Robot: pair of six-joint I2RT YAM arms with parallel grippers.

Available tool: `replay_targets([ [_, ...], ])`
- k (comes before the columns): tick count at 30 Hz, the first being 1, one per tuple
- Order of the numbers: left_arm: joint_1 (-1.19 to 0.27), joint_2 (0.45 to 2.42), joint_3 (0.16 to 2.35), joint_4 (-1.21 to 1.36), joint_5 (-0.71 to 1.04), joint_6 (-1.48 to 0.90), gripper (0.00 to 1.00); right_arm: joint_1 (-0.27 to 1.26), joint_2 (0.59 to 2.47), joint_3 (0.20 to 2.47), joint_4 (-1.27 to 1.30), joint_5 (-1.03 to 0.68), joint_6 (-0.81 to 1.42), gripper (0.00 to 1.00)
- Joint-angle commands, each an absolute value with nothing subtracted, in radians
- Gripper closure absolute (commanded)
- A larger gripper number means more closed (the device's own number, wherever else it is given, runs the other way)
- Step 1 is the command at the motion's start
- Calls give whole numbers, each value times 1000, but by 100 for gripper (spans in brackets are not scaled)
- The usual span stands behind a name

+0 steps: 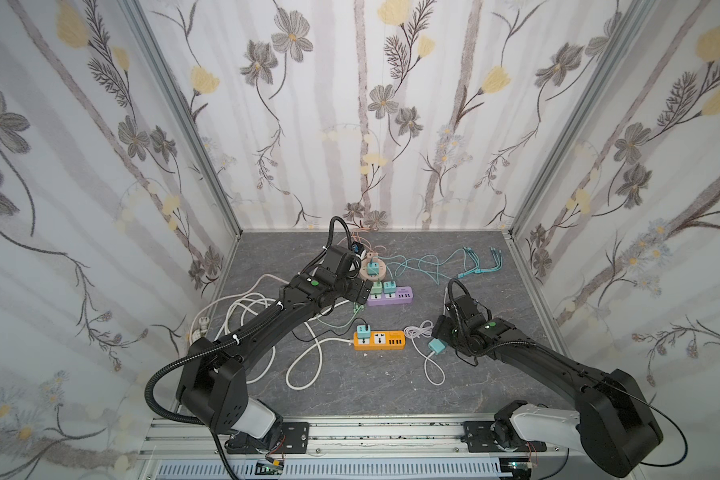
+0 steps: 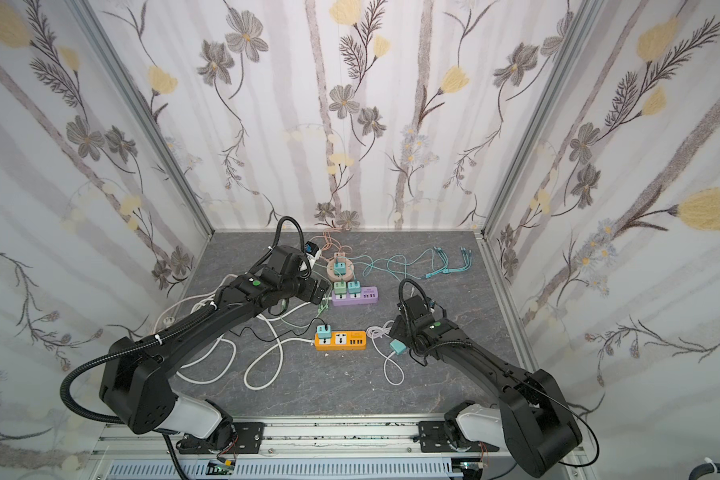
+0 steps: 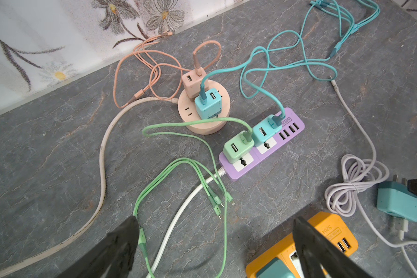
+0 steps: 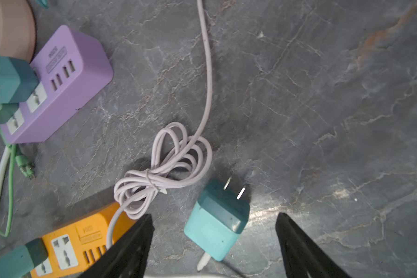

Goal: Insert the plug
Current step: 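Grasp the white-corded teal charger with the right gripper, then lift the charger to the left gripper, close left on it while right releases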

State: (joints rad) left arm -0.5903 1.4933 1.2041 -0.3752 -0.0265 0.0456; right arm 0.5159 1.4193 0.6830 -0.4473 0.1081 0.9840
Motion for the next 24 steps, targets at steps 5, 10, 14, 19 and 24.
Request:
replay_targets([
  [5,-592,1490,1195,-374,-49,54,0,542,1526,754,-534,59,1112,20],
  [10,-592,1488,1189,-379,-50,56,0,547,1581,802,-583,75,1114,19],
  [14,-595,1485,1191,-380,-52,60,0,547,1636,823,-580,51,1102,26],
  [19,-595,1485,1189,-383,-55,63,0,540,1659,807,-546,27,1105,34],
  [24,-600,1487,1201,-404,-57,67,0,530,1698,810,-520,-11,1099,42],
])
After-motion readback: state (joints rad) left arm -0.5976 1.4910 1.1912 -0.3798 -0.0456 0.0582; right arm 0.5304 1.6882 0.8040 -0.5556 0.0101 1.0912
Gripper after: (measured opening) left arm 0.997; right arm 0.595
